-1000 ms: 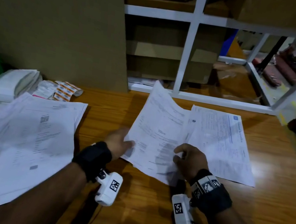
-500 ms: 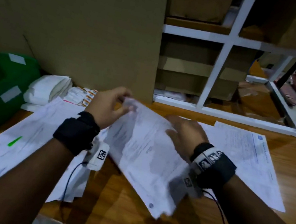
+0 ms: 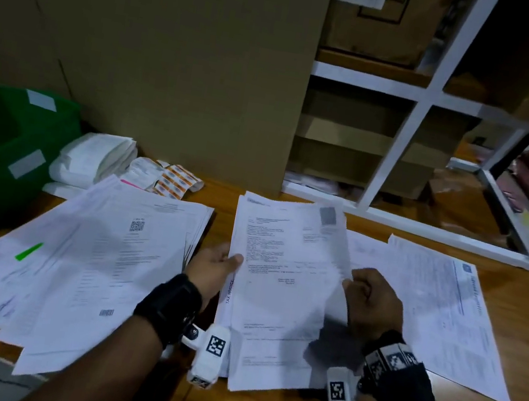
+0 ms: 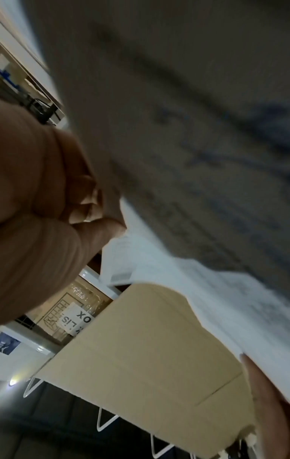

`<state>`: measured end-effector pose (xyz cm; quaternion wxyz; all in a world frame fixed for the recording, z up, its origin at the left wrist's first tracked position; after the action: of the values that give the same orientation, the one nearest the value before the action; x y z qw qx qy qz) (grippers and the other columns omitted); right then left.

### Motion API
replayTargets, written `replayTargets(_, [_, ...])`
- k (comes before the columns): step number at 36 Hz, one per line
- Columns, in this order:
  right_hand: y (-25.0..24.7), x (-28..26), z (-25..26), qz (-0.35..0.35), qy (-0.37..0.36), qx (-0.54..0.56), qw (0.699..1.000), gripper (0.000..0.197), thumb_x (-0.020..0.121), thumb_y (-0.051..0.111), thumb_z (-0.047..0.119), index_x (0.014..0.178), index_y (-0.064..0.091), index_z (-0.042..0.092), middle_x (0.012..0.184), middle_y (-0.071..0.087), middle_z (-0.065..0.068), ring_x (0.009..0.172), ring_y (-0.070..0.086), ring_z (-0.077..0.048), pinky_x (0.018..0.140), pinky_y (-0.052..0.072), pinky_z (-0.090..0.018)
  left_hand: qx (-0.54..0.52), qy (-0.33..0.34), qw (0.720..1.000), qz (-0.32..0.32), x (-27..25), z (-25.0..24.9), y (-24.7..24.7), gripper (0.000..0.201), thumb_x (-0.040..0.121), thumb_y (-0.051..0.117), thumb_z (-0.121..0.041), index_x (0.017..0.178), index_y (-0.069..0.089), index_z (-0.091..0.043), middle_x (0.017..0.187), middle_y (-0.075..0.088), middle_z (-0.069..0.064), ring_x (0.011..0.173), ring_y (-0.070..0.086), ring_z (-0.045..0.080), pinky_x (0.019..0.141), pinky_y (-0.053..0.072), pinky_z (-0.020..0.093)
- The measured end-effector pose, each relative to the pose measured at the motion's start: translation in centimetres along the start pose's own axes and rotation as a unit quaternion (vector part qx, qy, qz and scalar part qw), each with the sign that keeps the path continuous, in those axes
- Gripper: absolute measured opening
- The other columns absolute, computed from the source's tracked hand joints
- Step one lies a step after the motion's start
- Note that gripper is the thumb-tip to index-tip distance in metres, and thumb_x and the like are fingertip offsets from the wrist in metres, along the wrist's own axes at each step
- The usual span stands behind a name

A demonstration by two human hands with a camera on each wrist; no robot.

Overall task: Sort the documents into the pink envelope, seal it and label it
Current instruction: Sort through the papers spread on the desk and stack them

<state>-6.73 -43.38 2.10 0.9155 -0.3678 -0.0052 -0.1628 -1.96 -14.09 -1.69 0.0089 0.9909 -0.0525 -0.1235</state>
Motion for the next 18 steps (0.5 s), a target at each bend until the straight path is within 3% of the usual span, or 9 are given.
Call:
replayTargets(2, [-0.3, -0.5, -0.8, -0.013, 0.015, -0.019, 1.000, 0.017, 0.089, 0.064, 0.039, 0.082, 0.063, 0.023, 0.072, 0.063, 0.009, 0.075, 0.058, -0.019, 0.067, 0.036, -0.026, -0.012, -0.012, 1.000, -0.007, 0.0, 0.2, 0.0, 0.024, 0.104, 0.049, -0.006, 0.117, 0.069, -0.012, 0.123, 0.072, 0.009, 0.114, 0.068, 0.027, 0.102, 0.051, 0.044])
replayTargets(4, [-0.6, -1.0, -1.4, -0.027, 0.021, -0.036, 0.999, 0.019, 0.088, 0.071, 0.030, 0.074, 0.059, 0.027, 0.068, 0.059, 0.016, 0.067, 0.056, -0.010, 0.062, 0.037, -0.023, -0.013, -0.020, 1.000, -0.007, -0.1, 0.4, 0.1, 0.024, 0.105, 0.048, -0.008, 0.113, 0.070, -0.013, 0.120, 0.073, 0.010, 0.112, 0.068, 0.028, 0.104, 0.050, 0.048])
replayTargets(7, [-1.4, -1.7, -1.9, -0.047, 0.033, -0.027, 0.998, 0.019, 0.086, 0.073, 0.023, 0.073, 0.062, 0.030, 0.070, 0.059, 0.023, 0.066, 0.053, 0.007, 0.061, 0.032, -0.002, -0.013, -0.027, 0.999, -0.020, 0.0, 0.8, -0.1, 0.025, 0.106, 0.047, -0.009, 0.118, 0.069, -0.008, 0.121, 0.072, 0.011, 0.114, 0.067, 0.032, 0.106, 0.048, 0.053])
replayTargets(13, [-2.5, -2.7, -3.4, -0.074, 0.038, -0.019, 0.996, 0.020, 0.084, 0.072, 0.008, 0.074, 0.070, 0.025, 0.073, 0.066, 0.015, 0.069, 0.057, 0.007, 0.065, 0.034, 0.005, 0.036, -0.003, 0.998, -0.044, 0.3, 1.1, -0.7, 0.025, 0.106, 0.049, -0.015, 0.108, 0.074, -0.018, 0.114, 0.075, 0.004, 0.110, 0.069, 0.028, 0.104, 0.049, 0.055])
replayTargets(15, [-2.6, -2.8, -4.1, -0.071, 0.046, -0.030, 0.996, 0.024, 0.084, 0.070, 0.005, 0.074, 0.069, 0.026, 0.075, 0.067, 0.009, 0.068, 0.058, 0.000, 0.064, 0.035, -0.001, 0.052, 0.000, 0.998, -0.046, 0.5, 1.3, -1.0, 0.026, 0.105, 0.050, -0.018, 0.103, 0.075, -0.022, 0.113, 0.076, 0.002, 0.109, 0.070, 0.027, 0.104, 0.049, 0.055])
replayTargets(17, [-2.6, -2.9, -4.9, -0.067, 0.061, -0.048, 0.995, 0.025, 0.085, 0.068, 0.004, 0.074, 0.067, 0.027, 0.077, 0.066, 0.005, 0.070, 0.059, -0.015, 0.068, 0.038, -0.018, 0.060, 0.003, 0.997, -0.055, 0.8, 1.5, -1.4, 0.026, 0.105, 0.051, -0.019, 0.099, 0.076, -0.023, 0.111, 0.076, 0.002, 0.107, 0.070, 0.027, 0.103, 0.050, 0.056])
replayTargets(18, [-2.7, -2.8, -5.2, -0.072, 0.066, -0.055, 0.994, 0.025, 0.086, 0.066, 0.004, 0.075, 0.065, 0.027, 0.076, 0.064, 0.004, 0.070, 0.057, -0.019, 0.069, 0.037, -0.021, 0.061, 0.004, 0.996, -0.058, 0.8, 1.5, -1.6, 0.025, 0.104, 0.051, -0.019, 0.099, 0.076, -0.023, 0.110, 0.077, 0.002, 0.107, 0.071, 0.028, 0.102, 0.050, 0.056])
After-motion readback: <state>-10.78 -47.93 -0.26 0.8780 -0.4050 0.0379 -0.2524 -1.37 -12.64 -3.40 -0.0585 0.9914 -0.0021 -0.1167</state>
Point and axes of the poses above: each hand's wrist, its own x-axis towards the middle knuckle, its own y-axis out of the palm, z = x × y, the point moved 5 cm from there along x, towards the middle knuckle
